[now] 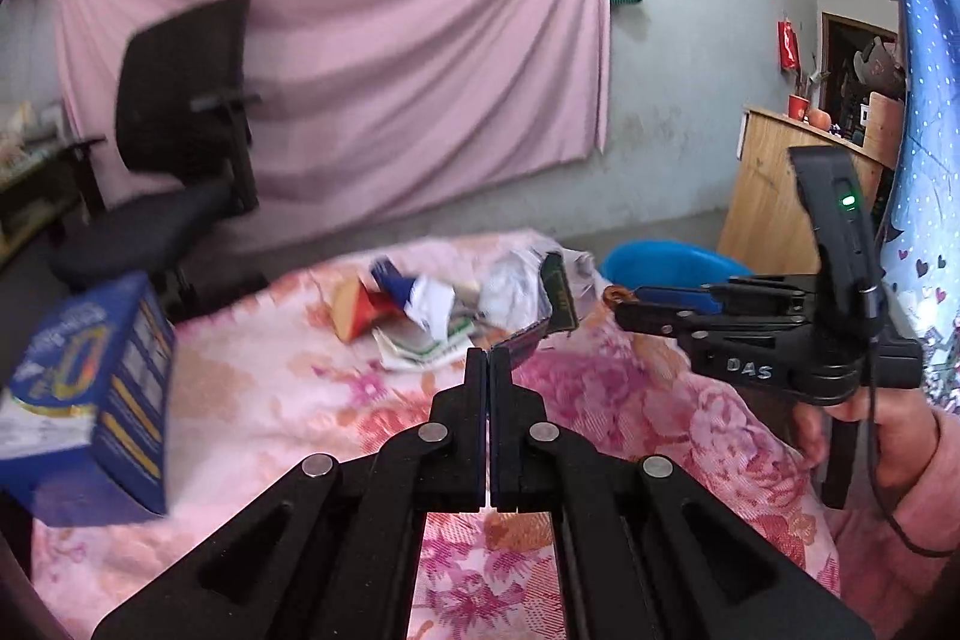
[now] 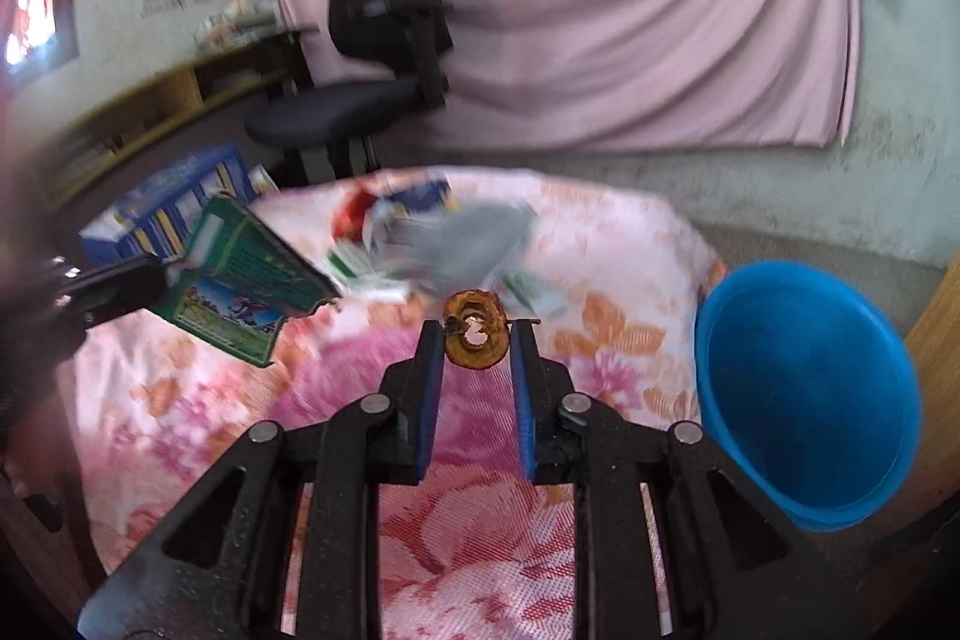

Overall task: Collect trash
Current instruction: 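Carry the orange ring and green wrapper over the blue basin with both tools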

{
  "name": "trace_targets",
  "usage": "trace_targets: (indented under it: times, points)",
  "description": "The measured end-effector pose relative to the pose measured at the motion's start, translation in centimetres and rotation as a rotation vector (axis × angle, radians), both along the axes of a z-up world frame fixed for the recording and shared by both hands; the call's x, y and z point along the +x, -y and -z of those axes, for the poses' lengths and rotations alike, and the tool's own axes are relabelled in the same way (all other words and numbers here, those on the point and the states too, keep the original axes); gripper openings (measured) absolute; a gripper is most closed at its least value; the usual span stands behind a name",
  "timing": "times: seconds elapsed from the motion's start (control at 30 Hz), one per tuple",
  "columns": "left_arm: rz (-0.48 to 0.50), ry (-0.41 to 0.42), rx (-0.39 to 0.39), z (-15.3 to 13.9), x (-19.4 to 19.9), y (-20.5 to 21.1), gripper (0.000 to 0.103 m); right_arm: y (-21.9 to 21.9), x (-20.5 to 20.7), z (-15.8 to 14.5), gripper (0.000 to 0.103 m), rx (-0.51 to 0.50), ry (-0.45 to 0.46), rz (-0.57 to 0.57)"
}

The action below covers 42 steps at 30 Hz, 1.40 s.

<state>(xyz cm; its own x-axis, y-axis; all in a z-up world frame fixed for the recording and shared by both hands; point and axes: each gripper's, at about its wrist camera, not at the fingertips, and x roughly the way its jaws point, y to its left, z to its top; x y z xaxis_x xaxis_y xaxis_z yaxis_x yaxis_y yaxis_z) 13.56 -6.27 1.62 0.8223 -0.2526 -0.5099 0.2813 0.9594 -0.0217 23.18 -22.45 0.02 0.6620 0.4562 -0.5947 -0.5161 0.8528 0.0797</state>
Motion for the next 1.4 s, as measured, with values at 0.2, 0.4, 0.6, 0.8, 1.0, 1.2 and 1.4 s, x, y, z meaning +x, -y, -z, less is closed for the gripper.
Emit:
trace_targets:
  times: [0.2,0.4,0.6,0.8,1.0,1.2,1.4]
  points:
    - [-0.054,0.074,-0.008,-2.0,-0.9,-0.1,0.0,0.2,-2.0,-2.2,0.045,0.067,0.138,-0.03]
    - [-0.081,0.184,-0.033,-4.6,-0.6,0.3,0.0,1.0,-4.0,-4.3,0.045,0.135,0.307,0.002]
    - [-0.034,0.298,-0.081,-6.9,0.6,3.2,0.0,3.5,-5.8,-6.5,0.045,0.164,0.5,0.124]
    - [0.069,0.361,-0.115,-8.1,3.1,7.6,0.0,7.5,-5.4,-7.7,0.045,0.192,0.585,0.291]
    - [0.181,0.332,-0.118,-7.8,6.1,12.7,0.0,11.8,-4.0,-7.0,0.045,0.197,0.551,0.445]
    - [0.241,0.22,-0.108,-6.3,9.7,16.6,0.0,15.0,-1.5,-5.2,0.045,0.184,0.421,0.538]
    - [0.247,0.026,-0.13,-4.2,14.0,19.1,0.0,17.8,0.8,-2.8,0.045,0.195,0.282,0.587]
